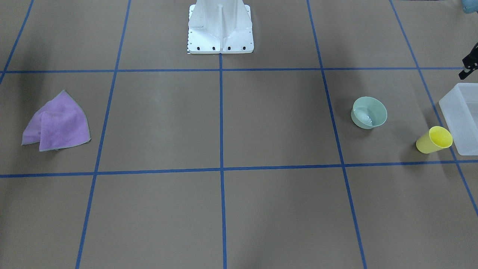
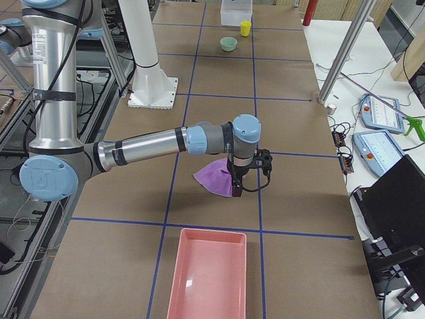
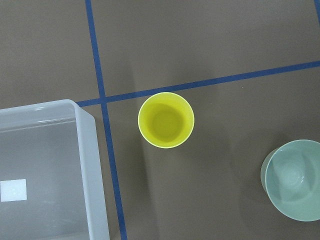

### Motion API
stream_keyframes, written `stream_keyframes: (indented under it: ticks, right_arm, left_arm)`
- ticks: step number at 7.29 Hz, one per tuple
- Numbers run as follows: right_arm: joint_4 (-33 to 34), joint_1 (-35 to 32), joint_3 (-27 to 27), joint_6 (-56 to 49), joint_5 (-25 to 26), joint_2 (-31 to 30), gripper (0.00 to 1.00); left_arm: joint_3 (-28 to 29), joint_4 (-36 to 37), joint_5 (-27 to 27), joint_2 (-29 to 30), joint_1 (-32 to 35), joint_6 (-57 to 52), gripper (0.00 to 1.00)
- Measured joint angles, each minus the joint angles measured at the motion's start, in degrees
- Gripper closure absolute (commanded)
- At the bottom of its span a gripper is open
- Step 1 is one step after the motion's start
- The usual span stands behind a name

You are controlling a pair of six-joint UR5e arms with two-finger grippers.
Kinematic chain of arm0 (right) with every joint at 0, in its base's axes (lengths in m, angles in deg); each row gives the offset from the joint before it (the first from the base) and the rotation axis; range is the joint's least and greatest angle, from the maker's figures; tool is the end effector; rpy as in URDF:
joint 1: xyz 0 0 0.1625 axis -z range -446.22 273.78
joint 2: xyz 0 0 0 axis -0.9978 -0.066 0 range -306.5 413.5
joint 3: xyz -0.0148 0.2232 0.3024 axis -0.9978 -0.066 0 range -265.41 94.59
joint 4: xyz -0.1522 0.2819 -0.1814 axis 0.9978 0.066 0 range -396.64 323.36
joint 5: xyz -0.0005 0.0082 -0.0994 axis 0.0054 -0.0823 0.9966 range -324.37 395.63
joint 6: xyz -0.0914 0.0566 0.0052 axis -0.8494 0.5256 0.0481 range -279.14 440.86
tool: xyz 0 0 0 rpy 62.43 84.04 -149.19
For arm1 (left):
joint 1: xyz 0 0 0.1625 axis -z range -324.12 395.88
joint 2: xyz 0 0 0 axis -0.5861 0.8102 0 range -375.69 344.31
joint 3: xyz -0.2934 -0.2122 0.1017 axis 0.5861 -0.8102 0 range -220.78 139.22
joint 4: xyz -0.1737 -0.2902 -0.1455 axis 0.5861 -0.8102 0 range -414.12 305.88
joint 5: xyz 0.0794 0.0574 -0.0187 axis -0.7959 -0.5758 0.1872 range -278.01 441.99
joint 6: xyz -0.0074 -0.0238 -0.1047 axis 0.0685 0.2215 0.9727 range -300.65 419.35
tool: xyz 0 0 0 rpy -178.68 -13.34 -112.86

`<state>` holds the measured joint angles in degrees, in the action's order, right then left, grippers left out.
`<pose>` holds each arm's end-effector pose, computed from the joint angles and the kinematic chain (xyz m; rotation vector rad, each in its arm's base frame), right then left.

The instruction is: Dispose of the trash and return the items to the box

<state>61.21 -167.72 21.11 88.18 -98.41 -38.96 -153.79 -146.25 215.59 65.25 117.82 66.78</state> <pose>-0.0049 -0.4282 0.5210 -0.0037 -0.7747 -0.0613 -0.0037 -0.3957 0.4984 0.1627 0.7850 0.1171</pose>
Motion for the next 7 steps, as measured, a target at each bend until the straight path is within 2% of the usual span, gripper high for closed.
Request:
stream_keyframes:
  ticks: [4,5,7]
  right_arm:
    - [-0.02,0.01,0.39,0.12,0.0,-0.15,0.0]
    - [-0.02,0.02,0.49,0.16,0.0,-0.08,0.0]
    - [-0.03,0.02,0.59,0.3,0.04,-0.01,0.0]
  left_arm:
    - [0.06,-0.81,-0.01,0.02,-0.02,-0.04,0.02]
    - [1.75,-1.08,-0.08,1.37,-0.02,-0.16,0.02]
    - [11.45,-2.78,-0.17,8.0,-0.07,0.69,0.02]
